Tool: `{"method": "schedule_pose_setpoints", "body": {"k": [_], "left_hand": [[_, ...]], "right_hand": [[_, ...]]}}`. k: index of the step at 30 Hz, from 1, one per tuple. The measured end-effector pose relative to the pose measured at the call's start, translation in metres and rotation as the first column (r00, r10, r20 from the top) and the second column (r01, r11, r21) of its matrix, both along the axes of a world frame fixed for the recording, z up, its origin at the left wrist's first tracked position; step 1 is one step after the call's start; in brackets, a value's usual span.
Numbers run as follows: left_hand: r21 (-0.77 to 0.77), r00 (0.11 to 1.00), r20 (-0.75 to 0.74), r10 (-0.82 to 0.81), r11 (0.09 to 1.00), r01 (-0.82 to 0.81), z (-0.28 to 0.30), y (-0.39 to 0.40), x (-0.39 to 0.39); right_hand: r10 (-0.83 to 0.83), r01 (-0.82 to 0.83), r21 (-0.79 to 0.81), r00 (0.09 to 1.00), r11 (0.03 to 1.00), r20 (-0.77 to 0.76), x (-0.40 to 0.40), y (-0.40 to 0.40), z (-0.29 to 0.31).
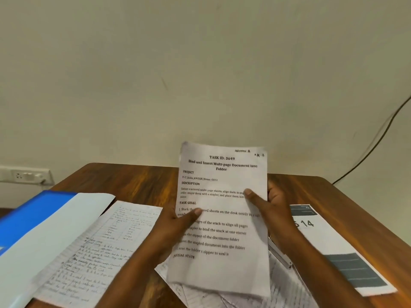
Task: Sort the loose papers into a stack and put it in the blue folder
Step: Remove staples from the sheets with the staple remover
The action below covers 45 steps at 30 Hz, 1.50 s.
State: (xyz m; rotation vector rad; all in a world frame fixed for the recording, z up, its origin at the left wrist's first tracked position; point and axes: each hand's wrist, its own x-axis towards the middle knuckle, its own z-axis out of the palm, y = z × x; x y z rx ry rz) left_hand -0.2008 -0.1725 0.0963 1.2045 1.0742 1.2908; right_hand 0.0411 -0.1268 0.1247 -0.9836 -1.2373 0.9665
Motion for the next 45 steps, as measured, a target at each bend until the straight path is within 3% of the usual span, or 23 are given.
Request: {"method": "schedule_pose_setpoints", "body": {"k": [4,8,12,14,16,18,20,29,33,37,42,45], "left_hand": [[-0.153,0.988,0.022,-0.152,0.976,0.154,-0.003,-0.001,-0.007],[-0.332,0.953,-0.079,-0.292,0.909,0.251,-0.015,0.002,-0.011],[-0.374,0.894,-0.228,-0.386,0.883,0.286,-0.029,0.018,-0.019],[-0.295,0.912,-0.266,-0.313,0.927,0.233,-0.03,0.026,-0.013],[-0.137,0.89,-0.445,-0.098,0.99,0.041,-0.026,0.037,-0.004],[0.033,0.815,-0.57,0.104,0.994,-0.104,-0.021,0.051,0.003],[0.088,0.805,-0.567,0.175,0.984,-0.152,-0.018,0.063,0.008],[0.09,0.859,-0.401,0.318,0.947,-0.308,-0.05,0.065,0.031],[0.094,0.833,-0.408,0.373,0.925,-0.368,-0.061,0.066,0.024],[0.078,0.806,-0.394,0.441,0.89,-0.449,-0.066,0.074,0.013],[0.097,0.772,-0.444,0.454,0.881,-0.463,-0.068,0.071,0.01],[0.141,0.672,-0.584,0.455,0.872,-0.469,-0.066,0.067,0.014]], "right_hand": [[0.03,-0.051,-0.149,0.99,0.988,-0.141,0.017,0.011,0.013],[-0.031,0.008,-0.265,0.996,0.964,-0.085,0.024,0.016,-0.011],[-0.142,0.126,-0.311,0.989,0.942,-0.03,0.02,0.01,-0.052],[-0.189,0.175,-0.316,0.982,0.932,-0.015,0.016,0.004,-0.069],[-0.229,0.22,-0.323,0.973,0.921,0.01,0.01,-0.001,-0.079],[-0.248,0.249,-0.319,0.968,0.915,0.046,0.002,-0.009,-0.083],[-0.263,0.269,-0.312,0.963,0.911,0.063,-0.003,-0.016,-0.084],[-0.26,0.271,-0.327,0.963,0.905,0.077,0.003,-0.026,-0.096],[-0.222,0.27,-0.334,0.959,0.903,0.176,0.016,-0.023,-0.094],[-0.244,0.279,-0.352,0.959,0.893,0.141,0.031,-0.018,-0.086],[-0.199,0.248,-0.347,0.965,0.904,0.172,0.029,-0.015,-0.083],[-0.198,0.265,-0.318,0.953,0.91,0.228,0.026,-0.013,-0.083]]}}
